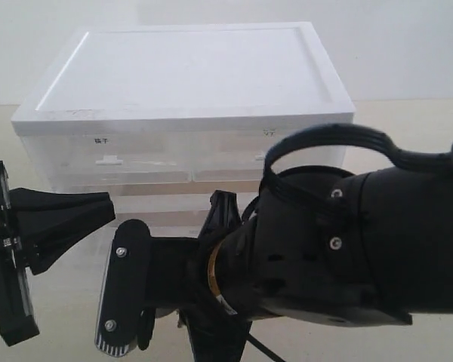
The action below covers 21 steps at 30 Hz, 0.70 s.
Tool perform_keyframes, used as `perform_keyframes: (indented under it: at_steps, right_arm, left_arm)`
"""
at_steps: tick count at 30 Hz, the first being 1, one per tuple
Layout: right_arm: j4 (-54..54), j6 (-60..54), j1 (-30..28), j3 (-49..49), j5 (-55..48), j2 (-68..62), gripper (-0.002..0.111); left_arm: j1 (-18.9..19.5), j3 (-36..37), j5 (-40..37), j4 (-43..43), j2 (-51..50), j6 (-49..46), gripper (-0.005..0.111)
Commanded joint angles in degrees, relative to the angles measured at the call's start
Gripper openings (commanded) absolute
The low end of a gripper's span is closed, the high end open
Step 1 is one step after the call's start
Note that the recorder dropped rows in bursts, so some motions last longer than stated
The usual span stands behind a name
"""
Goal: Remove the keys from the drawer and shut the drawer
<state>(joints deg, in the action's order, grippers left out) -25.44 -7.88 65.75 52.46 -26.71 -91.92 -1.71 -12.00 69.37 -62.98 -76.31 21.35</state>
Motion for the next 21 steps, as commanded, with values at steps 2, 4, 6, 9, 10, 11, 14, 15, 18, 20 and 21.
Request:
perform_keyframes:
  at_steps: [2,4,6,9,10,11,14,15,18,20,21]
  right_arm:
    - [-9.02,6.73,-0.07,0.00,1.43,0.10,0.000]
    - [-15.32,12.52,-0.07,0.00,1.42,0.10,0.000]
    - [-21.06,17.60,-0.73,0.00,1.65,0.10,0.000]
    - [-21.85,20.05,-3.77,0.00,2.00,0.10,0.000]
    - [-21.85,20.19,-4.81,0.00,2.00,0.10,0.000]
    - [-21.85,20.19,-5.41,0.00,2.44,0.10,0.000]
    - [-21.85,20.97,-7.51,0.00,6.03,0.10,0.000]
    - [-21.85,20.97,-7.51,0.00,6.78,0.10,0.000]
    - [-23.81,20.87,-7.51,0.00,10.32,-0.19,0.000]
    - [-25.50,21.39,-7.51,0.00,10.55,-0.44,0.000]
    - [-27.16,22.57,-7.61,0.00,10.17,-0.67,0.000]
  left_arm:
    - [-0.31,0.77,0.59,-2.57,4.85,1.78,0.004]
    - [-0.31,1.27,0.59,-2.57,6.01,1.78,0.004]
    - [-0.31,1.39,0.59,-2.57,6.10,1.78,0.004]
    - [-0.31,1.39,0.59,-2.57,6.10,1.93,0.004]
    - [-0.31,1.39,0.59,-2.57,6.10,1.93,0.004]
    - [-0.31,1.39,0.59,-2.57,6.10,1.93,0.004]
    - [-0.31,1.39,0.59,-2.57,6.10,1.93,0.004]
    - [-0.31,1.39,0.59,-2.57,6.10,1.93,0.004]
    - [-0.31,1.39,0.59,-2.57,6.10,2.04,0.004]
    - [-0.31,1.39,0.59,-2.57,6.10,2.04,0.004]
    - [-0.31,1.39,0.59,-2.57,6.10,2.04,0.004]
